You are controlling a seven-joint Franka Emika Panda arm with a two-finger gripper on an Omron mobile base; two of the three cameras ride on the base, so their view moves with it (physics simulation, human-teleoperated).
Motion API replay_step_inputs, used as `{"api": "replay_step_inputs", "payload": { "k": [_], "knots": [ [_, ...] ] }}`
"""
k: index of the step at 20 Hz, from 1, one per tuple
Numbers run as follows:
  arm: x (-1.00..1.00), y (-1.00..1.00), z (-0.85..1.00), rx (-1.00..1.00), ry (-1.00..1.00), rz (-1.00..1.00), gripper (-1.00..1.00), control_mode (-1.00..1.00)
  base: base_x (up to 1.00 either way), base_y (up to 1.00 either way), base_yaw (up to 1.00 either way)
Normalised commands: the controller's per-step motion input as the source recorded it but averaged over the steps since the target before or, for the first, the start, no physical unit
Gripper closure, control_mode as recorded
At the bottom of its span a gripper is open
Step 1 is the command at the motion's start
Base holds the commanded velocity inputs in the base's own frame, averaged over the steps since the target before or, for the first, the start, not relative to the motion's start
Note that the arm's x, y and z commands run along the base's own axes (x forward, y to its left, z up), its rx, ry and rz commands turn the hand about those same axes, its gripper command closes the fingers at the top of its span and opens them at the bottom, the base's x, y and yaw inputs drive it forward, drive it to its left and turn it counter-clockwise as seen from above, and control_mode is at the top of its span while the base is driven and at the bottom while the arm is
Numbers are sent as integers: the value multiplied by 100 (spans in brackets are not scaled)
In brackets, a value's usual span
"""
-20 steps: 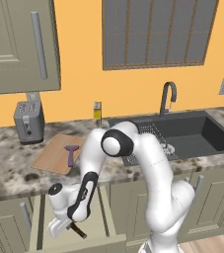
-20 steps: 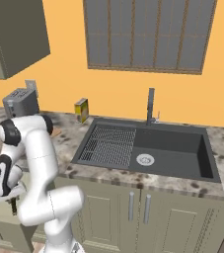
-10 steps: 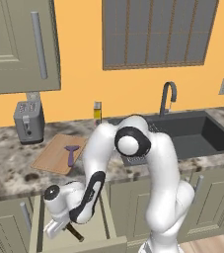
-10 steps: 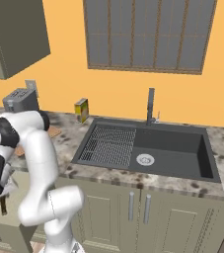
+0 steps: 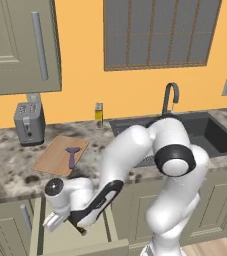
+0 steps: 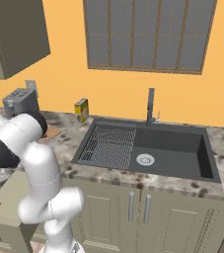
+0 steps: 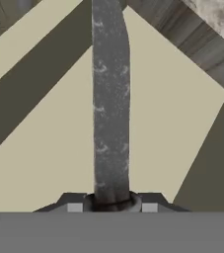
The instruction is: Open the drawer on the left and place the cutting tools on the cutting board.
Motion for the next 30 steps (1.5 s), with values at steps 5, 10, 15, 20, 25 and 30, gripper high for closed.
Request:
{"api": "replay_step_inputs", "payload": {
  "k": [5,10,15,20,25,30],
  "knots": [
    [17,-3,100,0,-20,-1,100,-100,0,0,0],
    [78,0,86,4,-14,-5,100,-100,0,0,0],
    [85,0,59,13,-1,-8,100,-100,0,0,0],
    [71,6,43,20,0,-15,100,-100,0,0,0],
    [42,6,28,26,1,-28,100,-100,0,0,0],
    [6,-10,1,43,3,-16,100,-100,0,0,0]
  ]
}}
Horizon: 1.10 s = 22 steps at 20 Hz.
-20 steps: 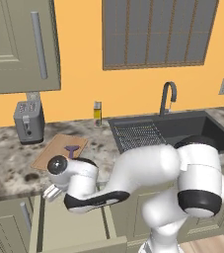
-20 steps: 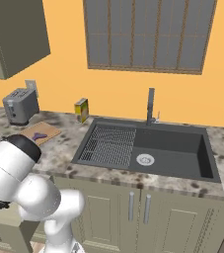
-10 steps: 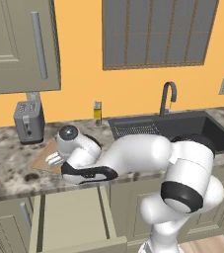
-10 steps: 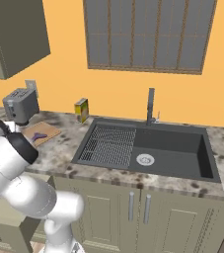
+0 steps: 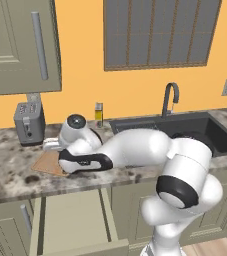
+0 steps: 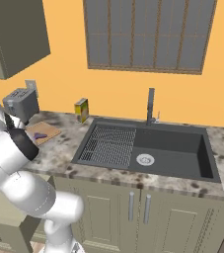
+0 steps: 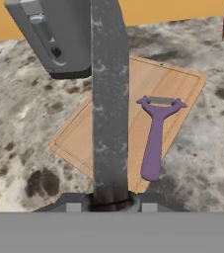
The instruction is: Open the drawer on the left and place the cutting tools on the cutting board.
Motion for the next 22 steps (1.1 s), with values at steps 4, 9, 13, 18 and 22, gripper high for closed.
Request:
{"api": "replay_step_inputs", "payload": {
  "k": [4,9,13,18,22],
  "knots": [
    [0,-3,0,10,0,0,100,-100,0,0,0],
    [26,0,-2,19,14,0,100,-100,0,0,0],
    [19,0,0,12,11,0,100,-100,0,0,0],
    [11,1,0,-1,1,0,100,-100,0,0,0],
    [33,16,-5,-7,2,0,100,-100,0,0,0]
  ]
}}
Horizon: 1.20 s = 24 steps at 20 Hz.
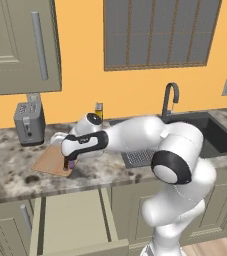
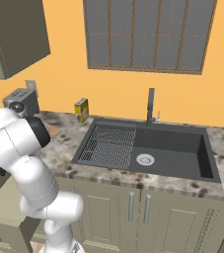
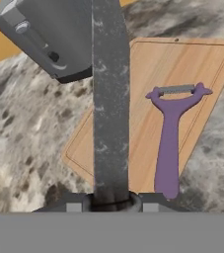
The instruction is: Open the drawer on the left and place the cutting tools on the cutting board.
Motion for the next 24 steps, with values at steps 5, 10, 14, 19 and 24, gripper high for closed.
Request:
{"api": "replay_step_inputs", "payload": {
  "k": [5,10,14,19,24],
  "knots": [
    [41,23,-8,-6,3,0,100,-100,0,0,0],
    [46,33,-11,-3,2,0,100,-100,0,0,0],
    [54,22,-4,0,0,-2,-100,-100,0,0,0],
    [30,3,0,0,0,-3,-100,-100,0,0,0],
    [-40,-6,31,0,-4,0,-100,-100,0,0,0]
  ]
}}
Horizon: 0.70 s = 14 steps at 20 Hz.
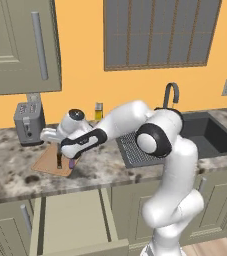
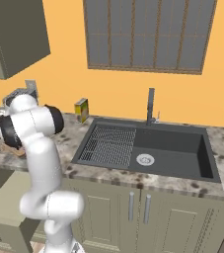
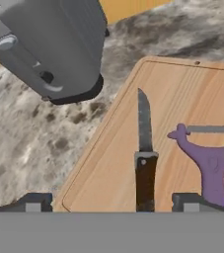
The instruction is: Open the drawer on the left and place the cutting tools on the cutting board.
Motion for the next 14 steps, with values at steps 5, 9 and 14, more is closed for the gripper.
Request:
{"api": "replay_step_inputs", "payload": {
  "k": [5,9,14],
  "knots": [
    [-100,-64,49,3,-16,0,-100,-100,0,0,0],
    [-100,-99,65,7,-17,0,-100,-100,0,0,0],
    [-100,-88,99,5,-1,-2,-100,-100,0,0,0]
  ]
}}
